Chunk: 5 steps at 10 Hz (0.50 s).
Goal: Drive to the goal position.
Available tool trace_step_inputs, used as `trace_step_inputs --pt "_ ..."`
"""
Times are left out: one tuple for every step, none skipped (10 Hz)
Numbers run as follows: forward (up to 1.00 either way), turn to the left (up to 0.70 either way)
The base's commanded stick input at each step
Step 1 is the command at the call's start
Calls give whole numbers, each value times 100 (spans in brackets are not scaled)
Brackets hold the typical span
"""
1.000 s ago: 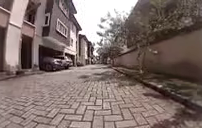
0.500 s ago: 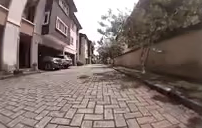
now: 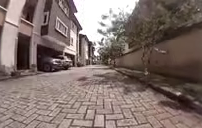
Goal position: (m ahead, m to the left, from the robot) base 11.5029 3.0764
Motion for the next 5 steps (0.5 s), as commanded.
trace_step_inputs --pt "50 -4" --pt "50 -21" --pt "50 -38" --pt "50 -42" --pt "50 -10"
